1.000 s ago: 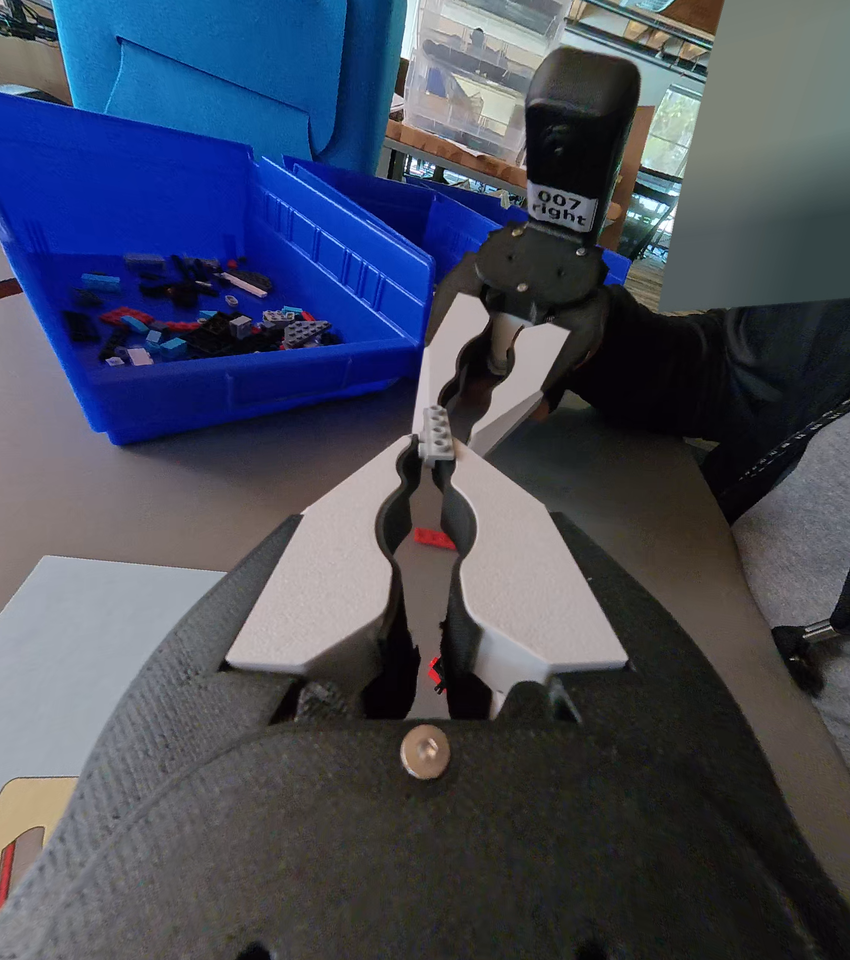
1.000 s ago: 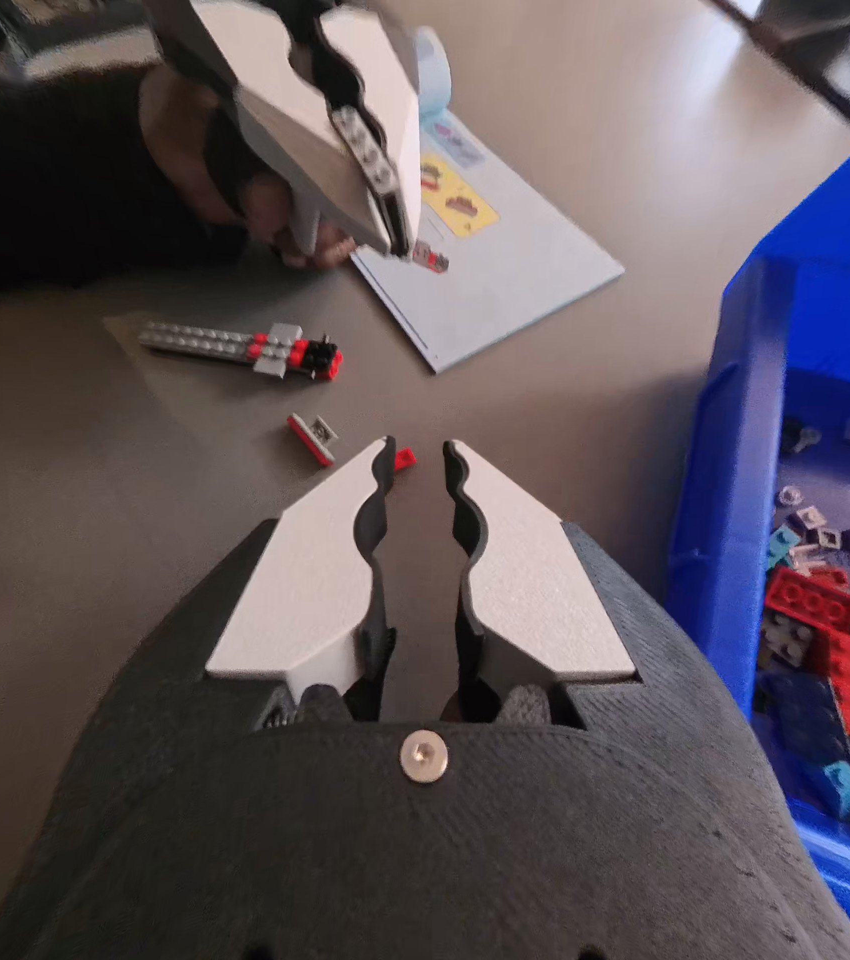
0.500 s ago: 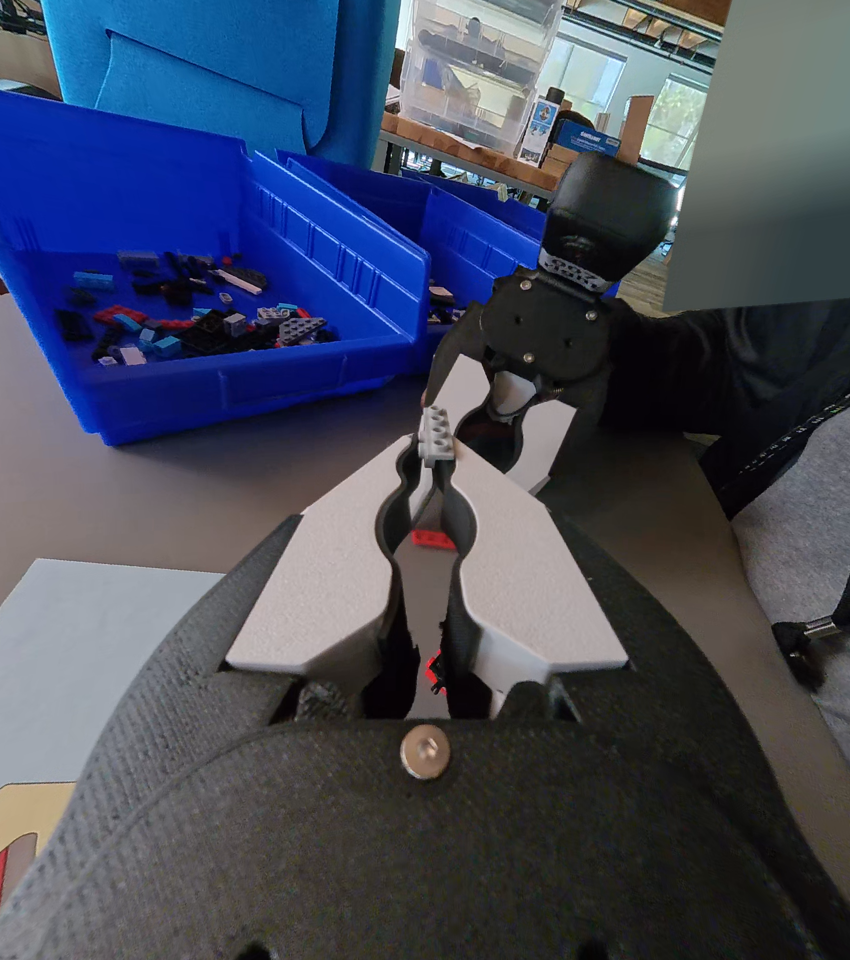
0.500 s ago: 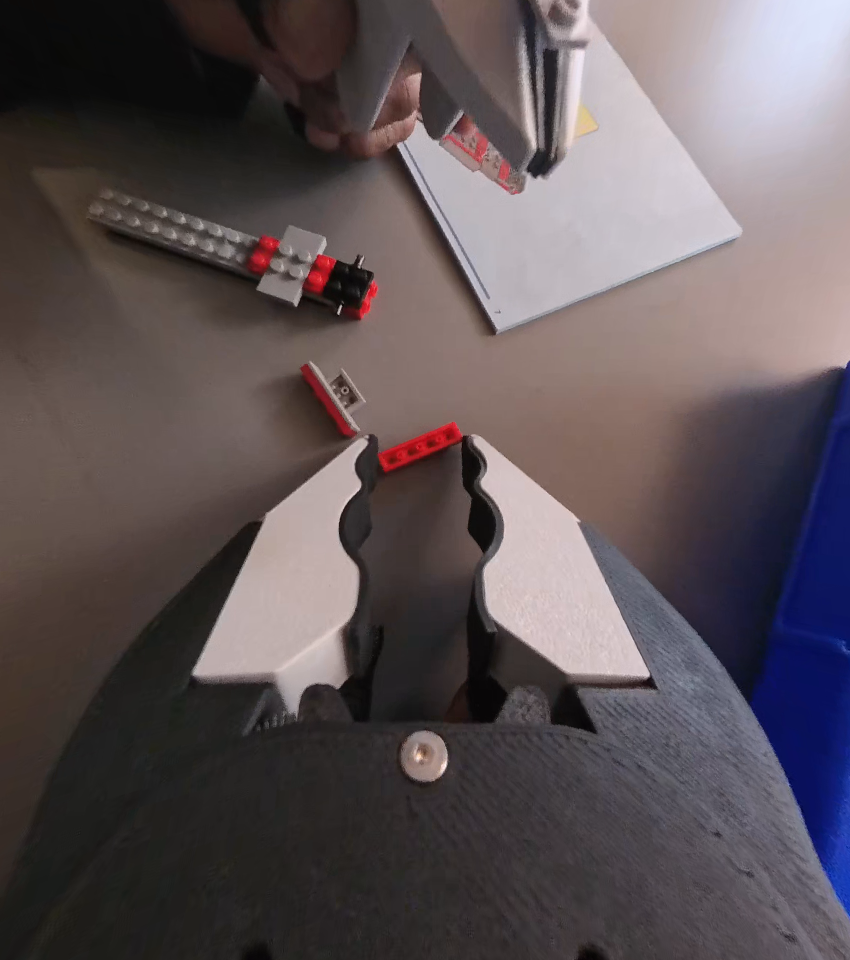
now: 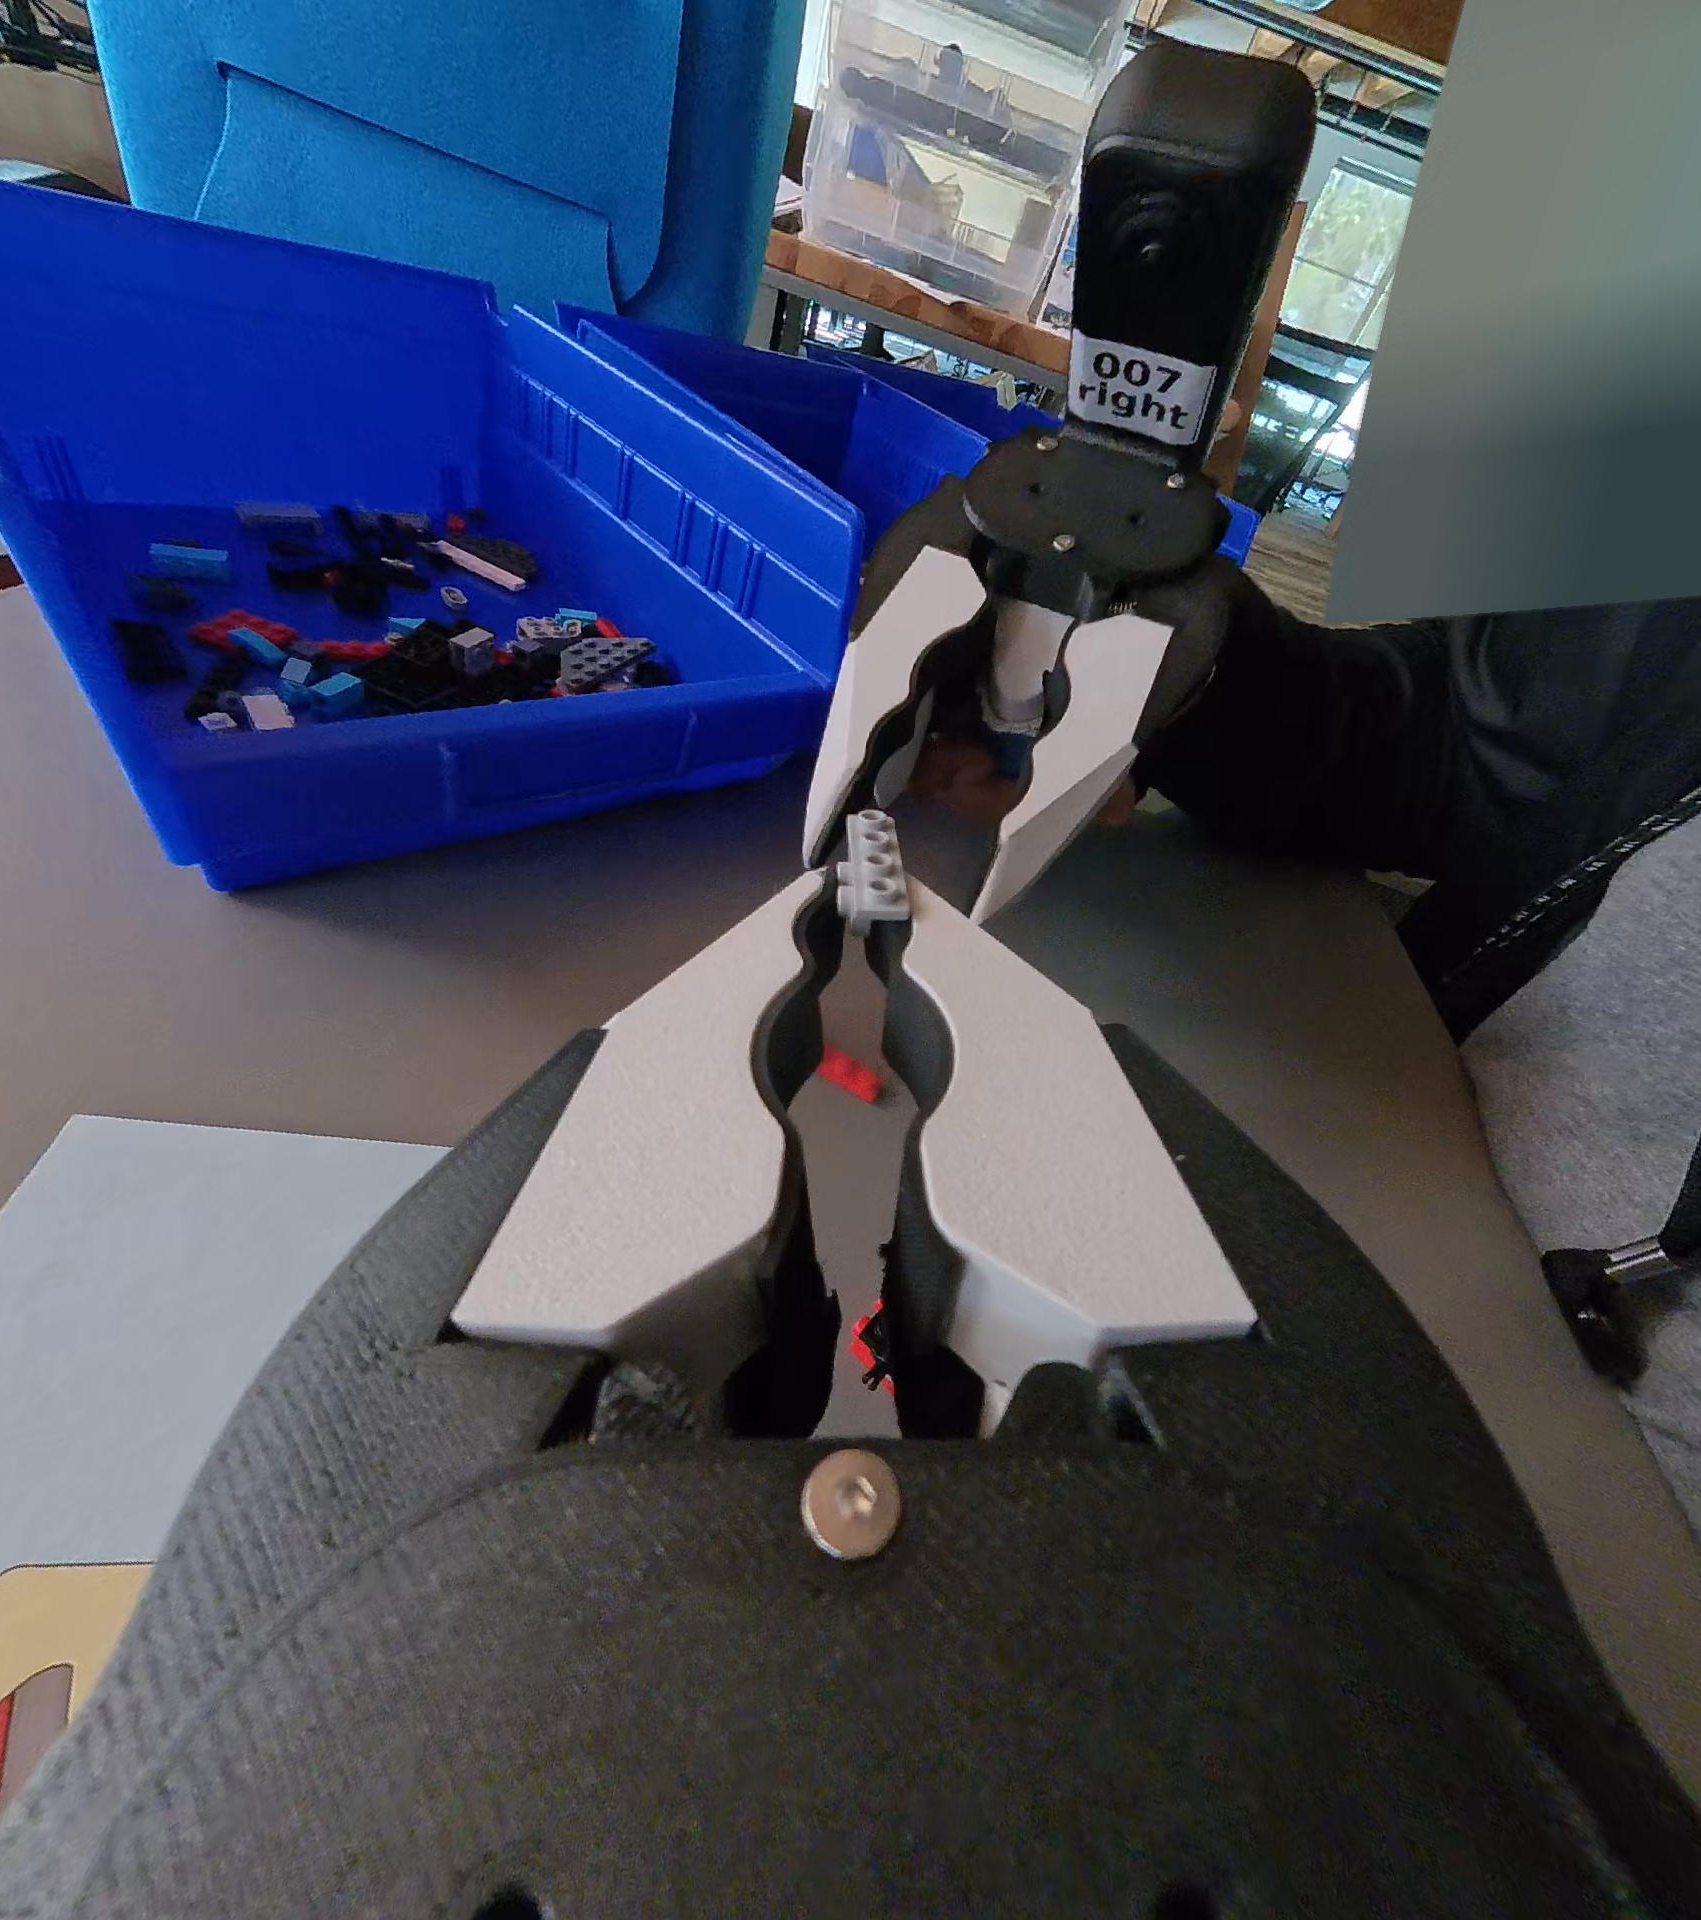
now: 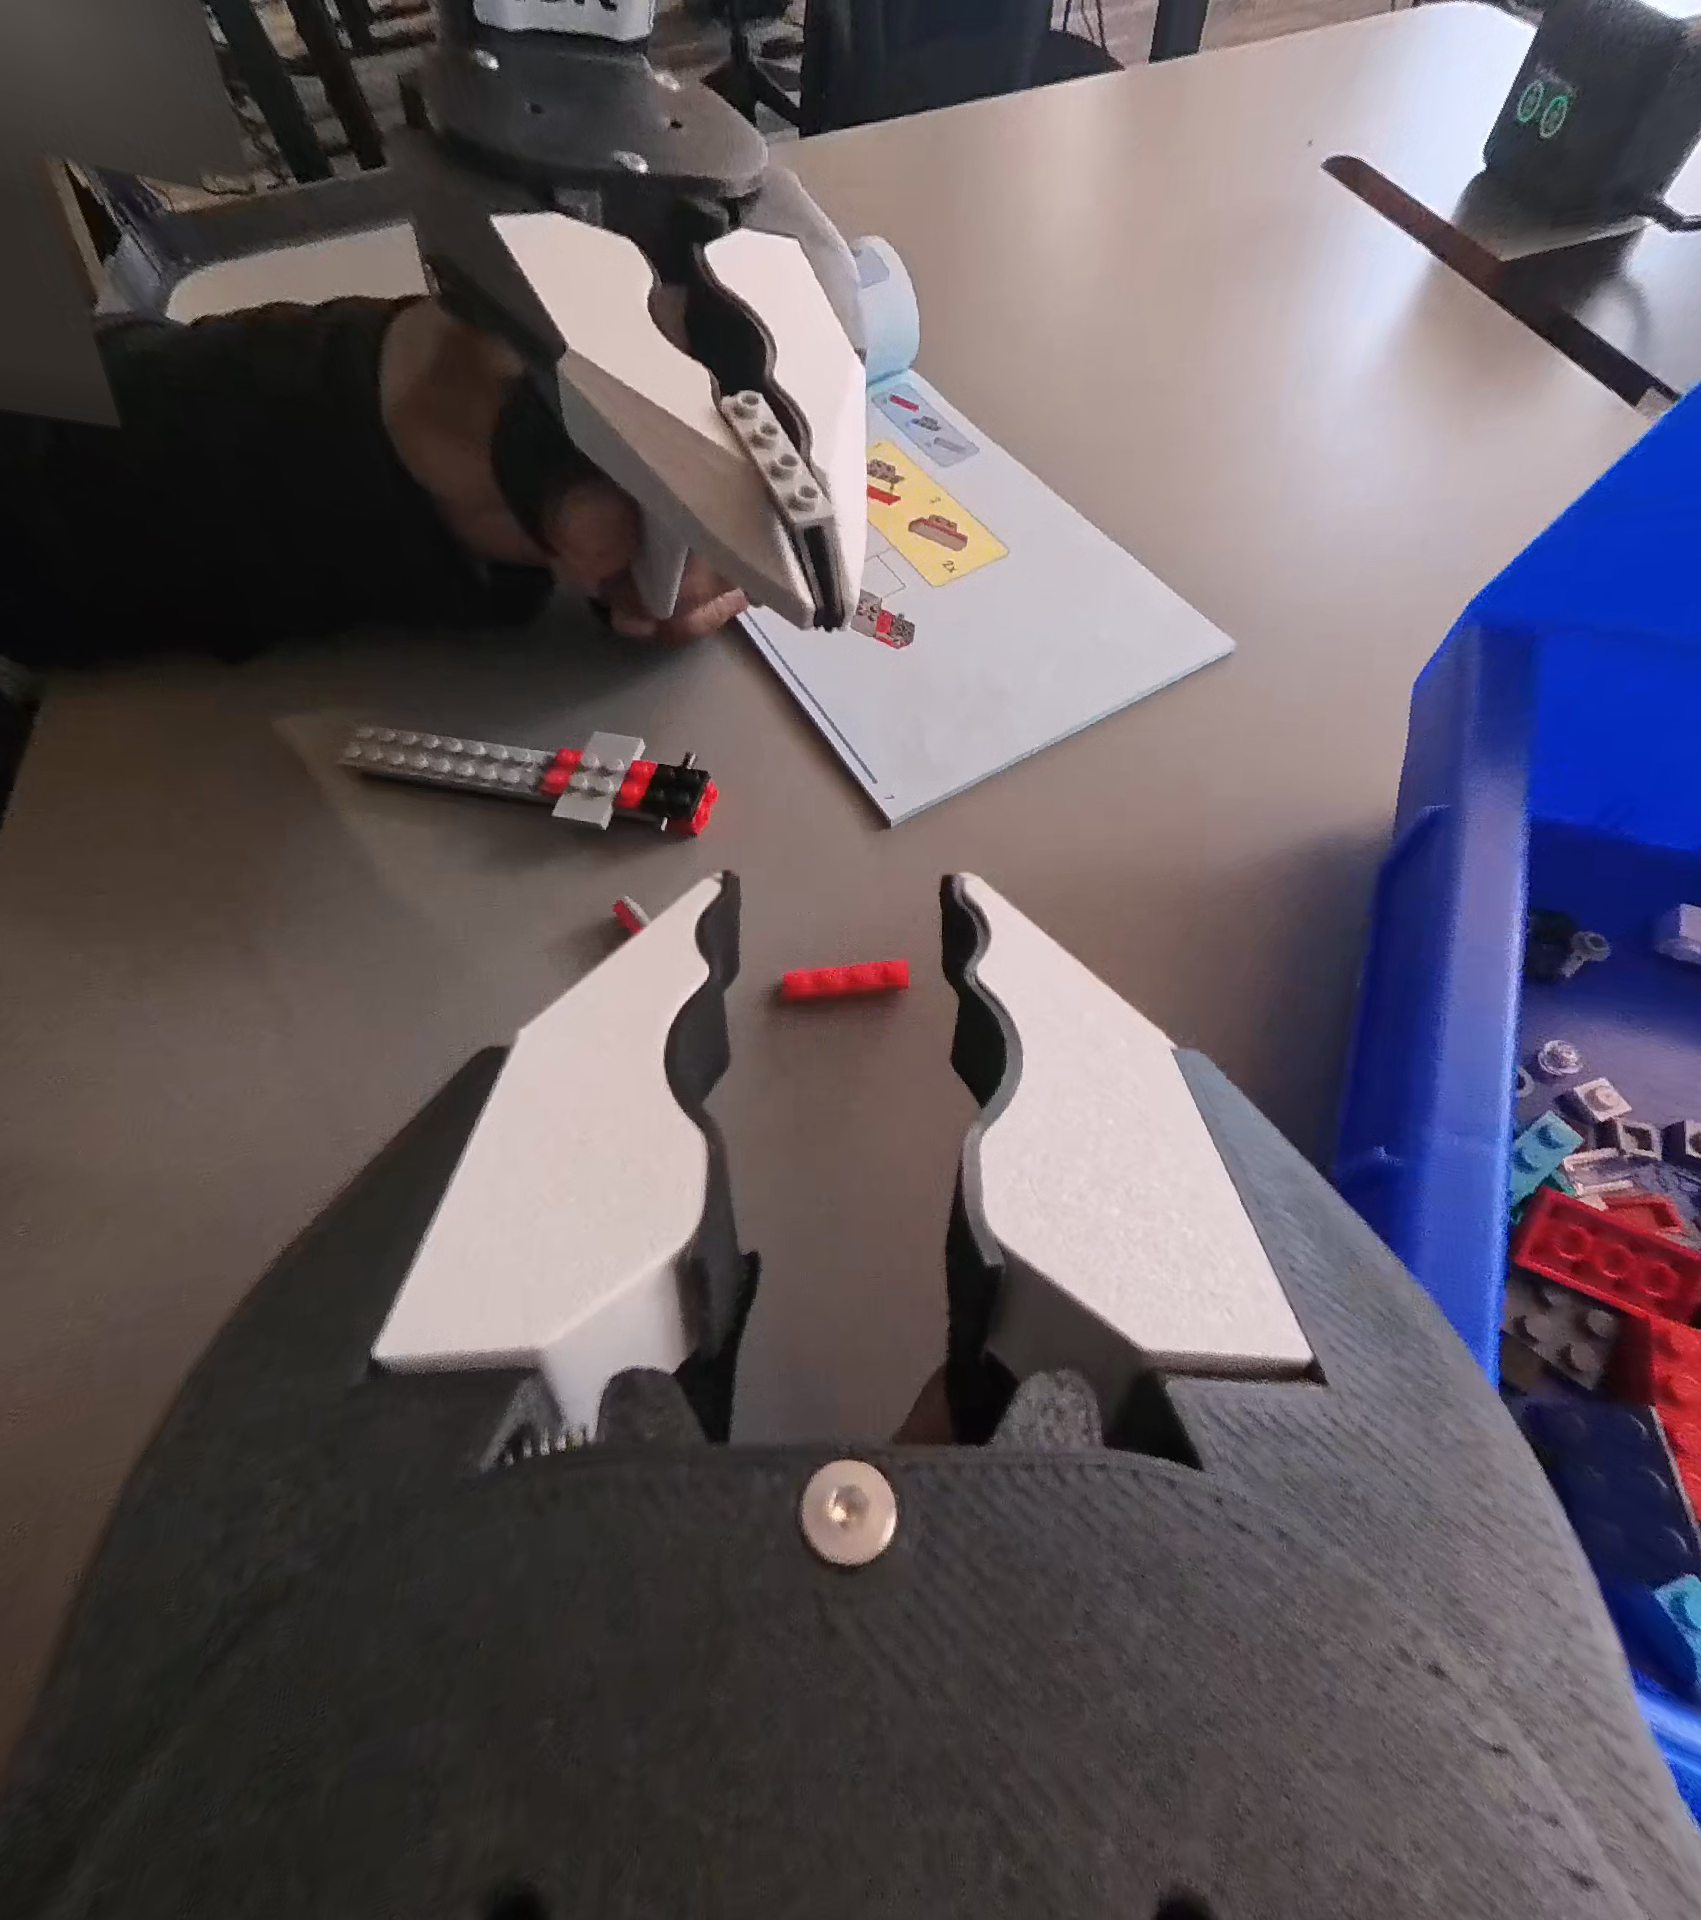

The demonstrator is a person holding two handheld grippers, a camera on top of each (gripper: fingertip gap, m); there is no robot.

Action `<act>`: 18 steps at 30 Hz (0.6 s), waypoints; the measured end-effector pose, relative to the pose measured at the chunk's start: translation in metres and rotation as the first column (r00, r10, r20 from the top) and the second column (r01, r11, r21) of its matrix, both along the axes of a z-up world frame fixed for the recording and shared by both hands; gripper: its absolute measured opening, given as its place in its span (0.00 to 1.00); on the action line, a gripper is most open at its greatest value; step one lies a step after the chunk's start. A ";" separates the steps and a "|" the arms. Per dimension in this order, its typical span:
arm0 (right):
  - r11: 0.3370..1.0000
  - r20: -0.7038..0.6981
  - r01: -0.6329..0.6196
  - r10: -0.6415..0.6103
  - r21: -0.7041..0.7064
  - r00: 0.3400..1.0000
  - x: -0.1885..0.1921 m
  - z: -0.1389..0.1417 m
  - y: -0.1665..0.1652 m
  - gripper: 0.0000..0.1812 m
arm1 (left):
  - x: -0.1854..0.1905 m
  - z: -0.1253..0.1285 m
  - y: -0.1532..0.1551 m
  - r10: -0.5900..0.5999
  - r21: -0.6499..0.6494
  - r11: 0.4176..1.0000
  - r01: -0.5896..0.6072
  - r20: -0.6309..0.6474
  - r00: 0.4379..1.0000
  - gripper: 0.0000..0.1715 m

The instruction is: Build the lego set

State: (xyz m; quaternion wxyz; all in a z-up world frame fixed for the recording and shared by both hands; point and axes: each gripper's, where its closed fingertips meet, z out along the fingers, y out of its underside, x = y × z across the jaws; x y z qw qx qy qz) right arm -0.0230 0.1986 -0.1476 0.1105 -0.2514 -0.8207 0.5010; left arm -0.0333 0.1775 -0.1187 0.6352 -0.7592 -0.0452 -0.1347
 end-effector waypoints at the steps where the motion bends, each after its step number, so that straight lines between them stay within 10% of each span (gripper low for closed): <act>1: 1.000 0.003 0.002 -0.002 0.017 1.000 0.000 -0.002 0.002 0.23 | 0.000 0.000 0.000 0.000 0.000 1.000 0.000 0.000 1.000 0.01; 18: 0.954 0.009 -0.015 0.013 0.298 1.000 -0.010 -0.057 -0.008 0.23 | -0.001 -0.002 -0.002 -0.004 -0.024 1.000 0.003 -0.023 1.000 0.01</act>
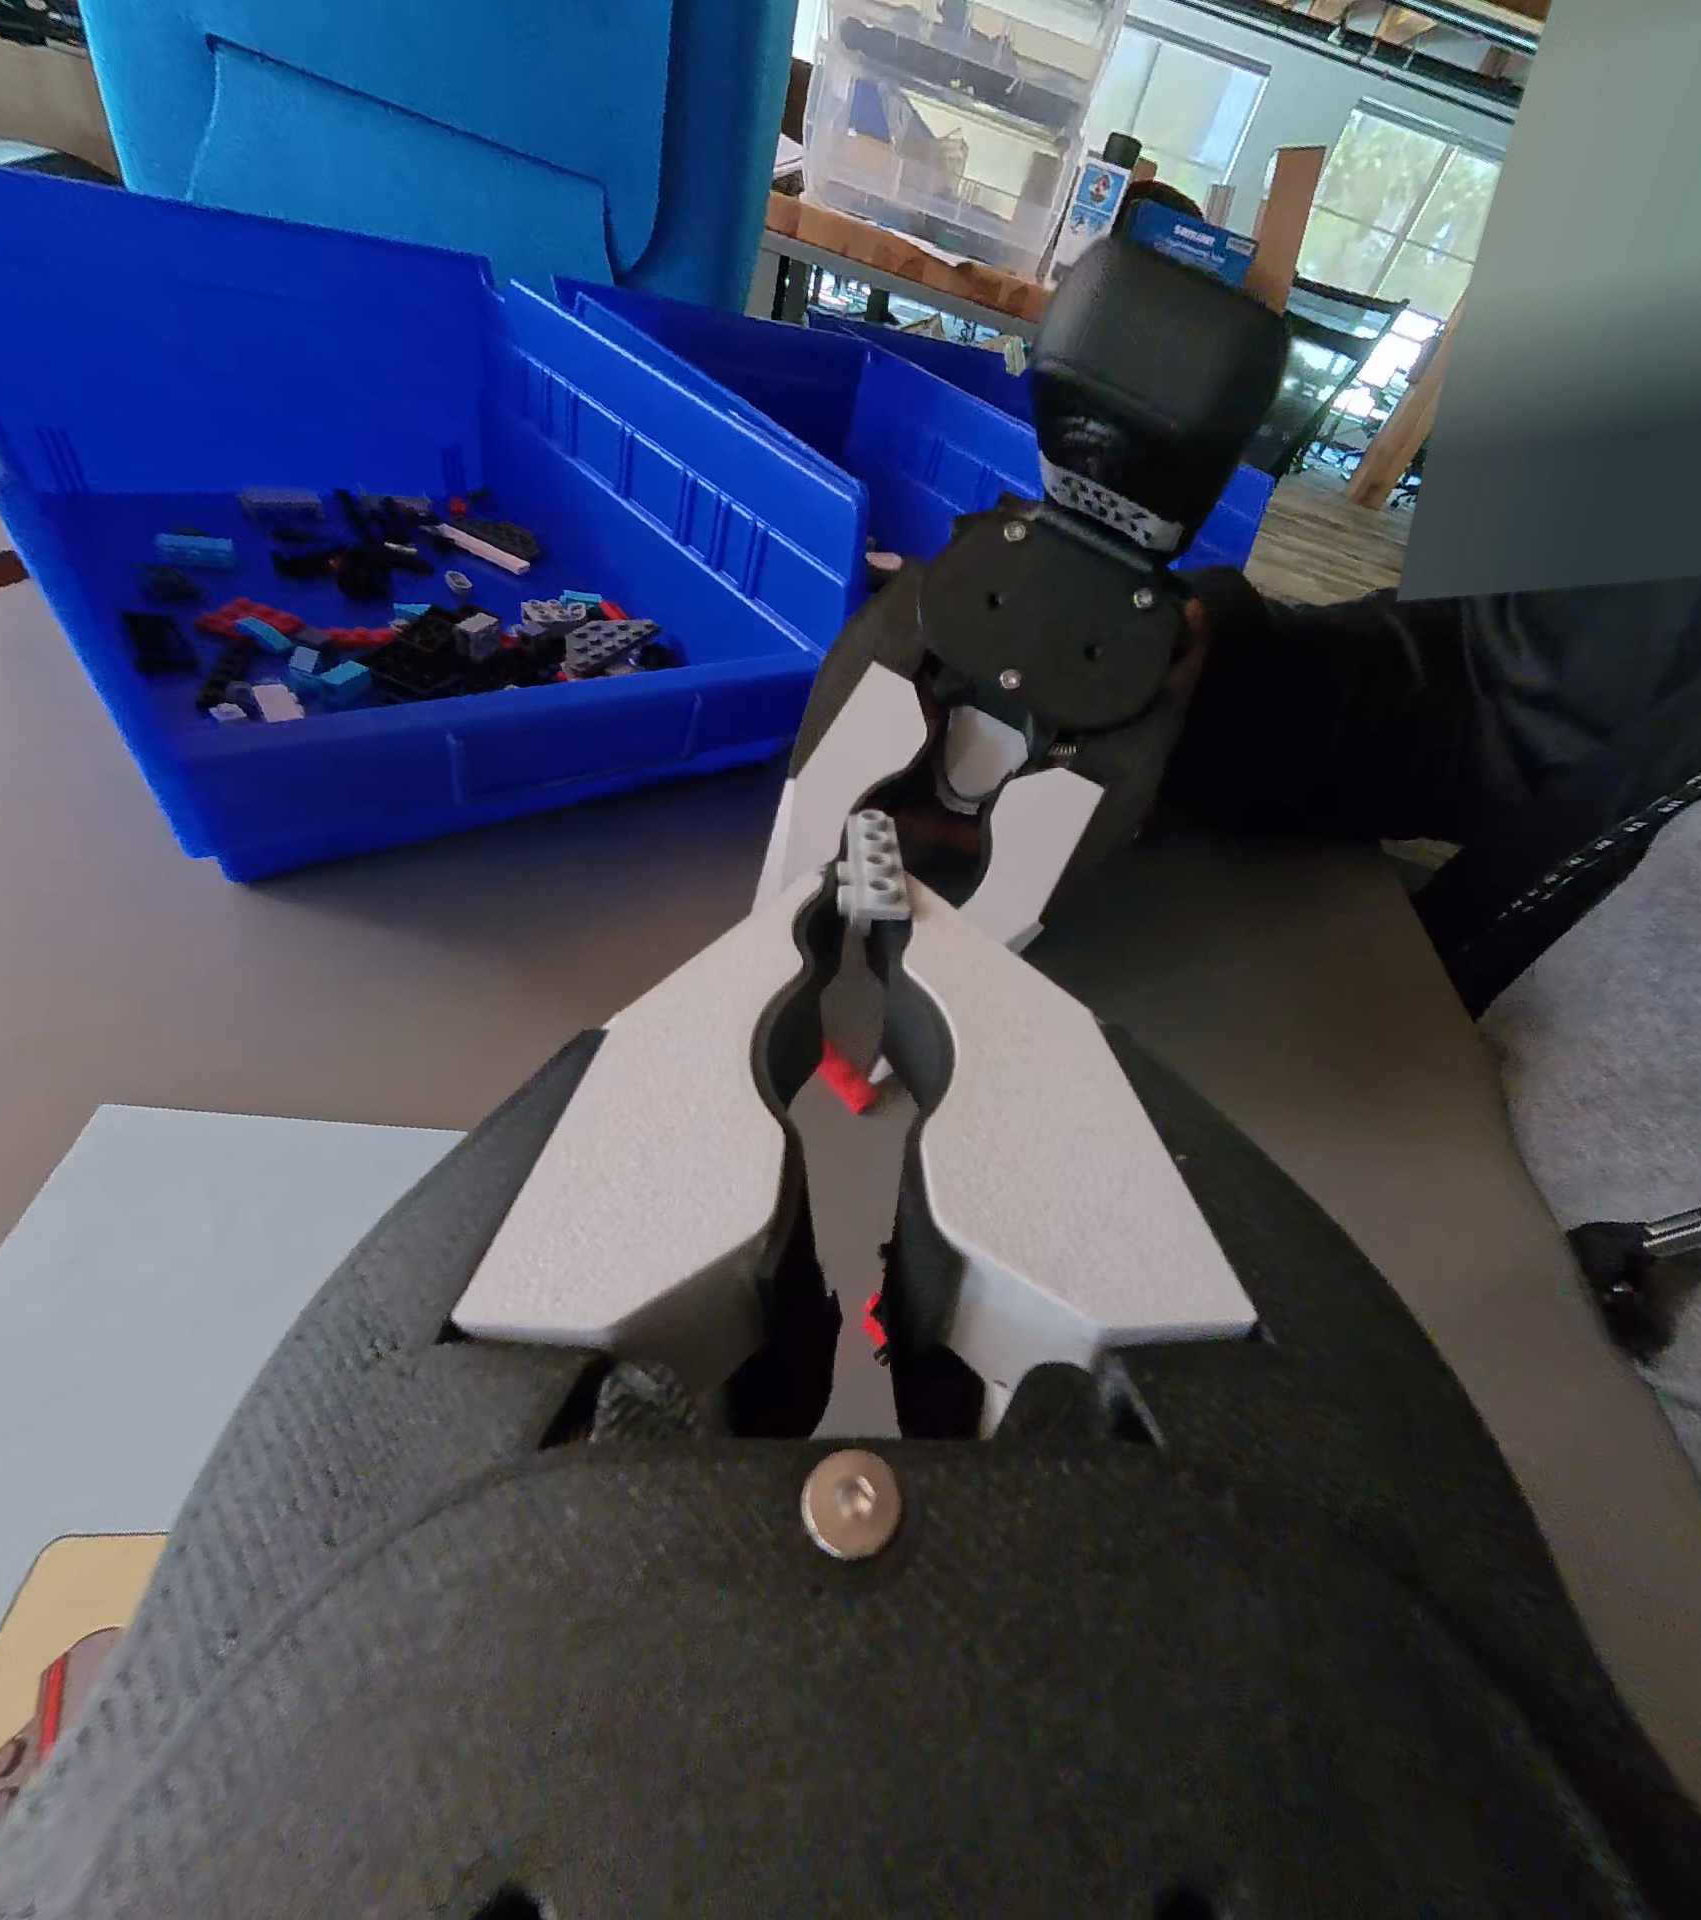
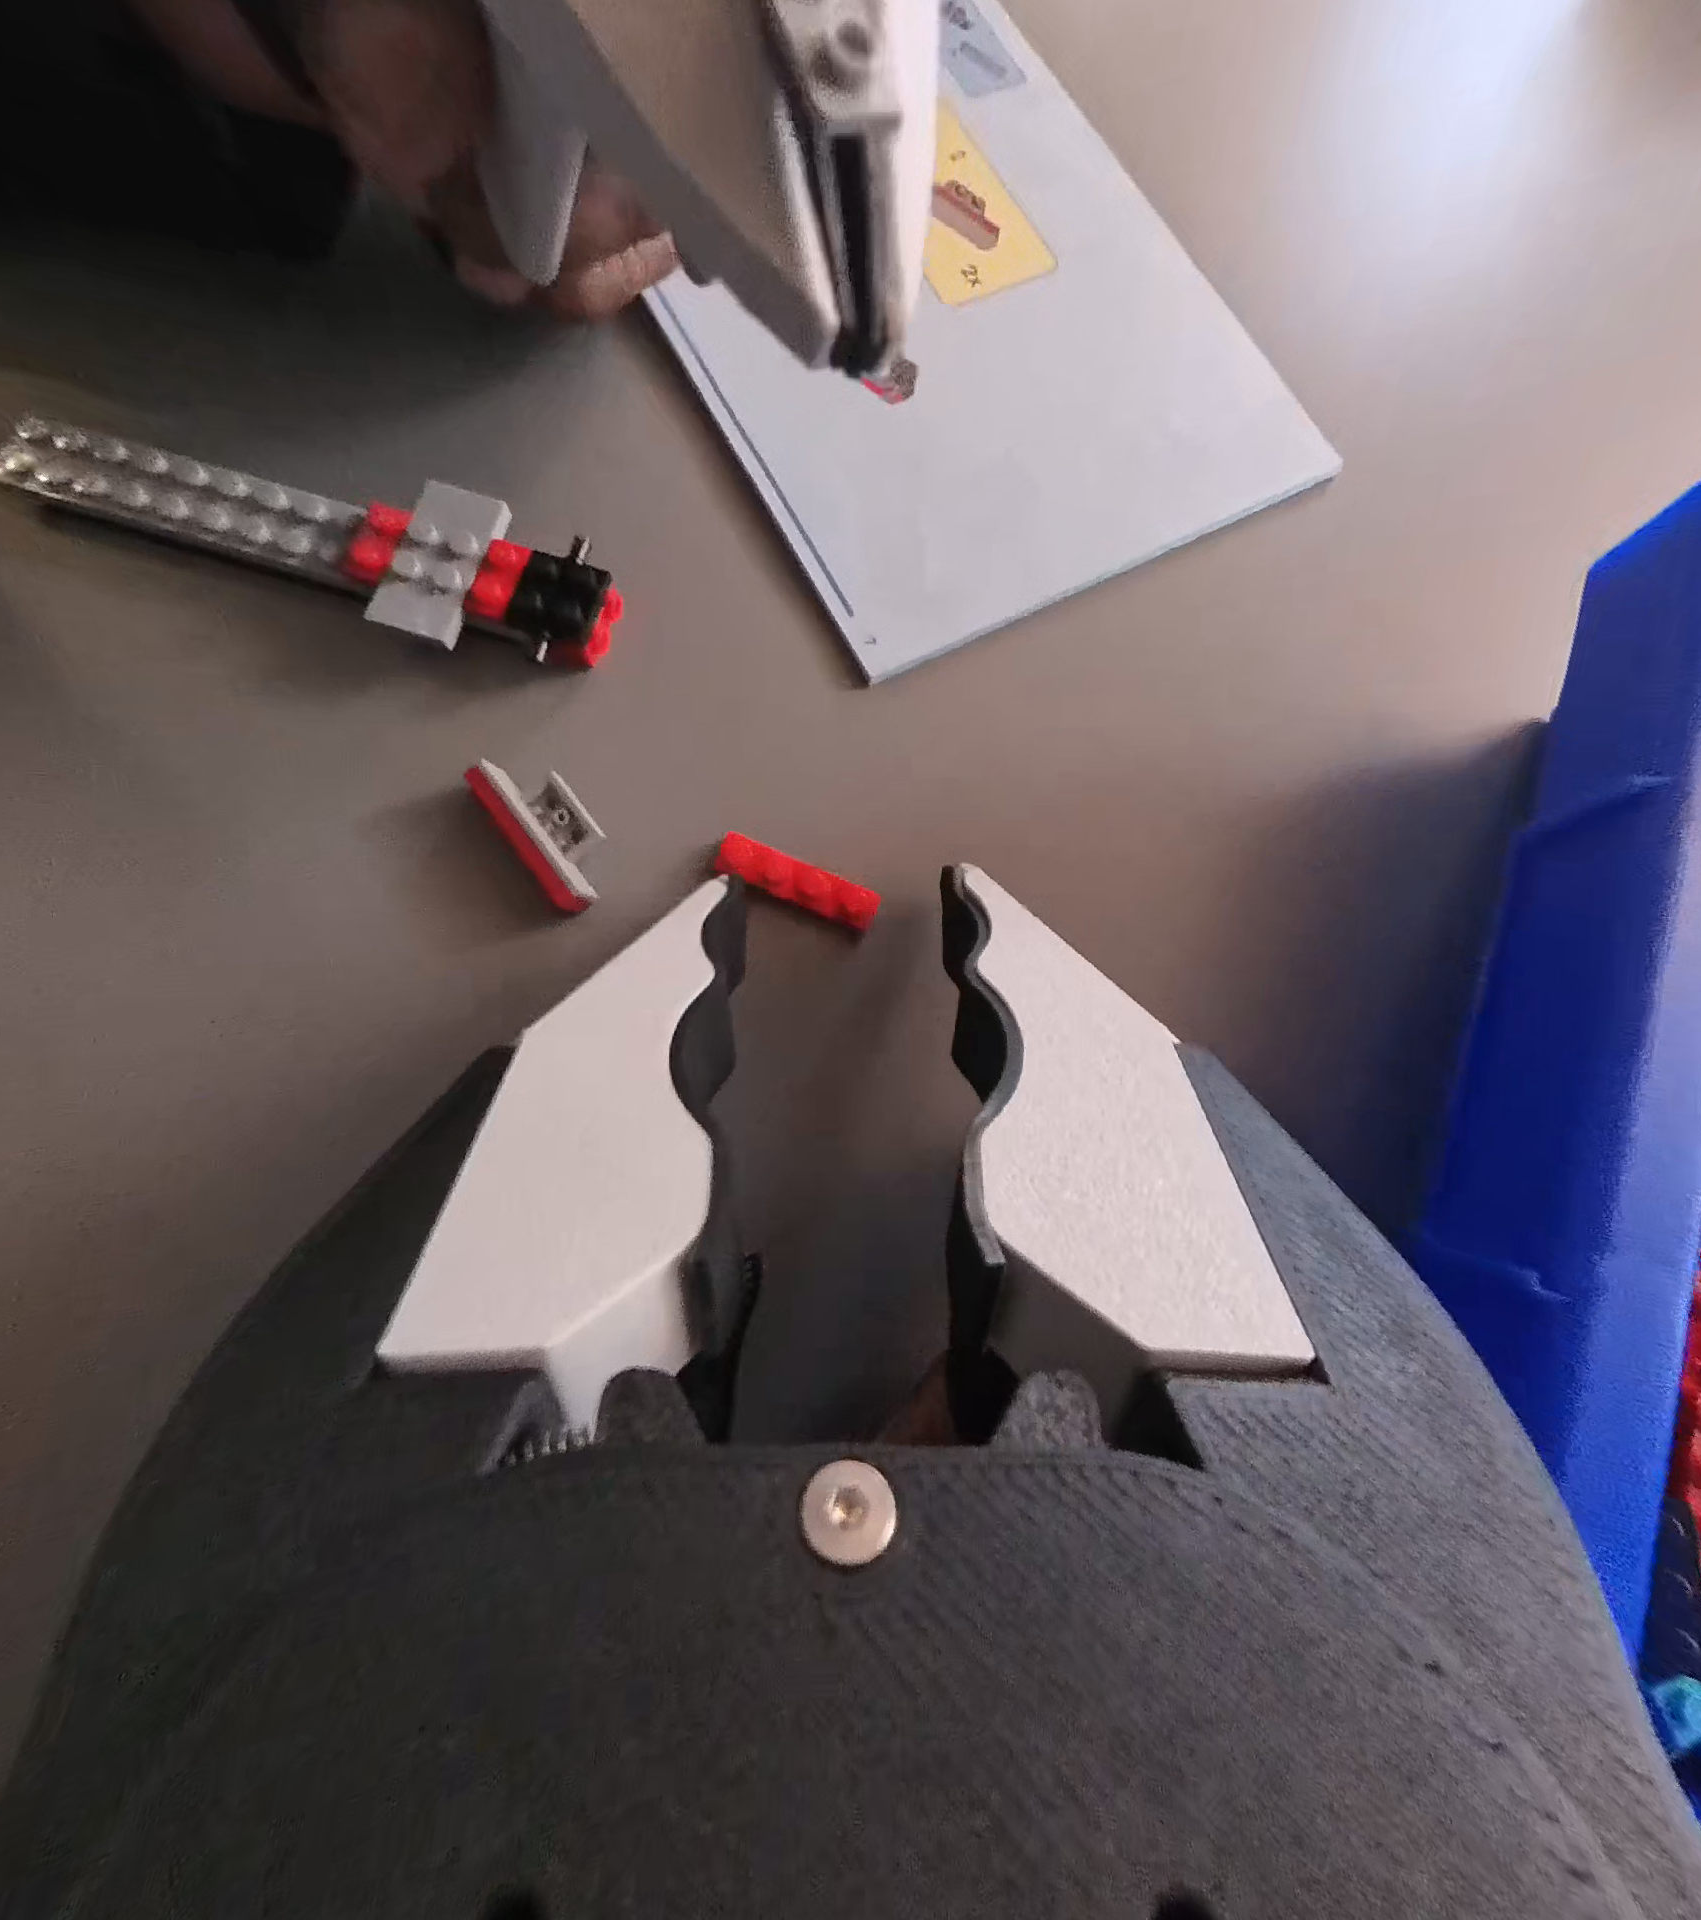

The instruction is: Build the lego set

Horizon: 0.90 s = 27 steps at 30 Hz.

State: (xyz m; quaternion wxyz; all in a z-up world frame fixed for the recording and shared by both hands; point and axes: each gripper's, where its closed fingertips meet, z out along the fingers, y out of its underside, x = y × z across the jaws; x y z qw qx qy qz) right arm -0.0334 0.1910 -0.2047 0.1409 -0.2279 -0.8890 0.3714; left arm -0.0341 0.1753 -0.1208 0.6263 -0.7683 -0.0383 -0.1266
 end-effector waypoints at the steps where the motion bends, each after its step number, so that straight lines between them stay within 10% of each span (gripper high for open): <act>1: 1.000 -0.007 0.004 -0.004 0.004 1.000 0.000 0.000 -0.002 0.24 | -0.001 0.002 0.000 0.004 0.007 1.000 -0.004 -0.001 1.000 0.01; 27: 0.999 0.062 -0.015 0.018 -0.045 0.998 -0.002 0.006 -0.005 0.06 | 0.002 0.010 -0.002 -0.020 0.069 0.997 0.020 -0.006 1.000 0.01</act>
